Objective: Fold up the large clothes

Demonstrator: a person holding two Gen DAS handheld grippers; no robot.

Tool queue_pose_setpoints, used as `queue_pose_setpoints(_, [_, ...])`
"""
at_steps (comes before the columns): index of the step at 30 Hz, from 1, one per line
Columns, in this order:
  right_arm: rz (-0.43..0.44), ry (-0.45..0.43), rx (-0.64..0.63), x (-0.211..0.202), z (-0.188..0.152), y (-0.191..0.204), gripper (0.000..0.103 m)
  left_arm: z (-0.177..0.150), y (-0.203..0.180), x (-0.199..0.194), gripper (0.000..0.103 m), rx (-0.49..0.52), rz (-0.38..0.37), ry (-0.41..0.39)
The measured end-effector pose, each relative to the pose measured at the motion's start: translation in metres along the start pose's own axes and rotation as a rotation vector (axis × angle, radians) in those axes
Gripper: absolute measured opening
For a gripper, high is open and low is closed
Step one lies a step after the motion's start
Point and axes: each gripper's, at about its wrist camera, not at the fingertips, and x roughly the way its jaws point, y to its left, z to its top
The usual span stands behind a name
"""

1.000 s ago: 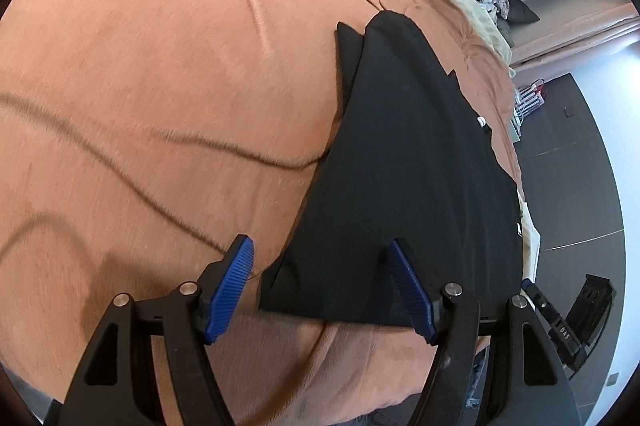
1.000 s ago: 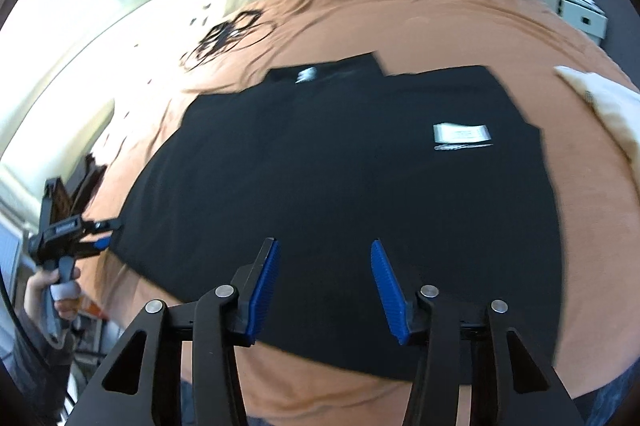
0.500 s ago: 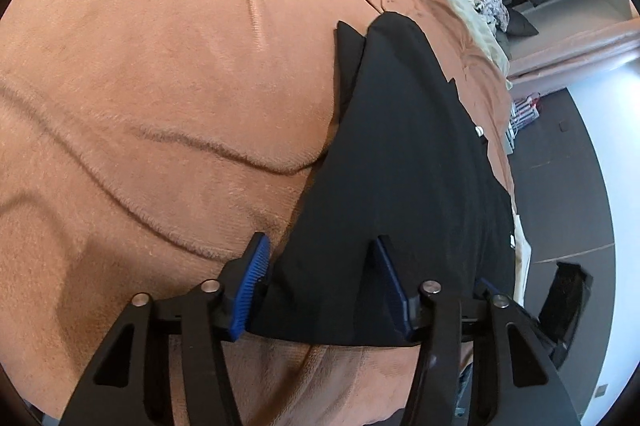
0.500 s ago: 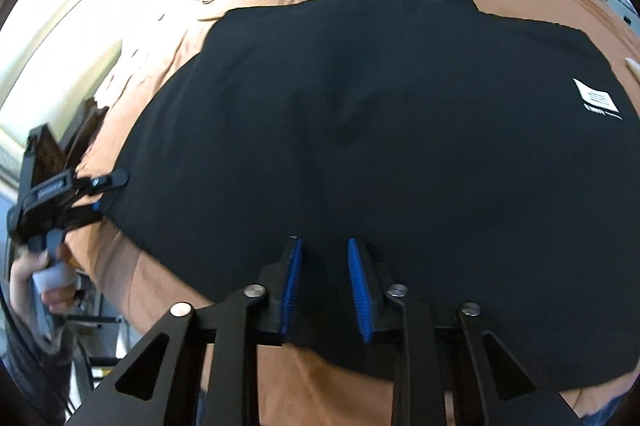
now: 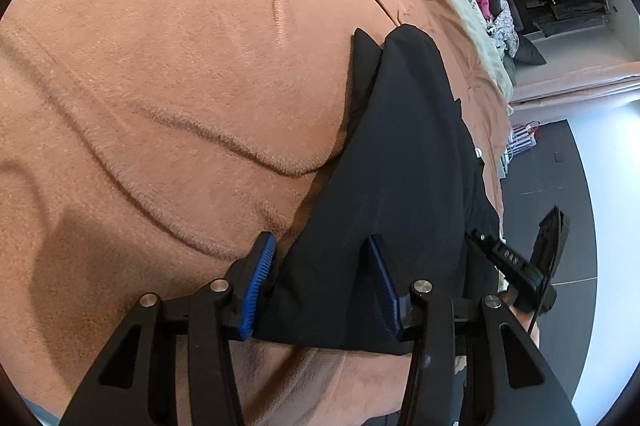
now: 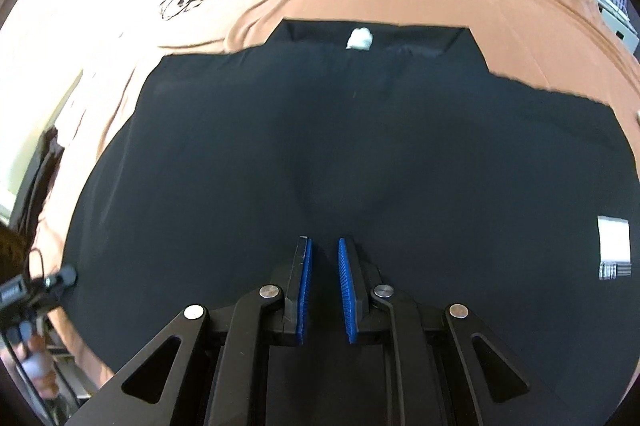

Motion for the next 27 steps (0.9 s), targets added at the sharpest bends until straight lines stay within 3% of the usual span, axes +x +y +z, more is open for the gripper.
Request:
queue_pose_setpoints(5, [-0.027,-0.010,0.024,0.013,0.024,-0.008,0.014,-0.002,0.000,0.001,0.044,-0.011,0.001,-0.019])
queue_pose_setpoints(8, [-0.053,-0.020,0.032,0.014,0.037,-0.010,0.014,-0.004,0.001,-0.003,0.028,-0.026,-0.015,-0.031])
queue_pose_setpoints(11, [-0.040,-0.025,0.034,0.005,0.042,-0.007,0.016,-0.005,-0.002,-0.007,0.023,-0.028,-0.031,-0.044])
queue_pose_setpoints(12, [-0.029,-0.028,0.030,-0.001,0.041,-0.005,0.022,-0.005,-0.004,-0.010,0.021,-0.023,-0.036,-0.049])
queue_pose_setpoints(15, [-0.022,-0.057,-0.001,-0.021,0.031,0.005,0.041,-0.006,-0.012,-0.018,0.019,-0.005,-0.057,-0.064])
queue_pose_setpoints(25, [0.067,-0.082,0.012,-0.057,-0.028,0.014,0.041,-0.007,-0.050,-0.045,0.014,0.072,-0.145,-0.101])
queue_pose_setpoints(27, [0.088,-0.079,0.010,-0.059,-0.047,0.018,0.036,-0.008,-0.060,-0.051,0.014,0.093,-0.158,-0.108])
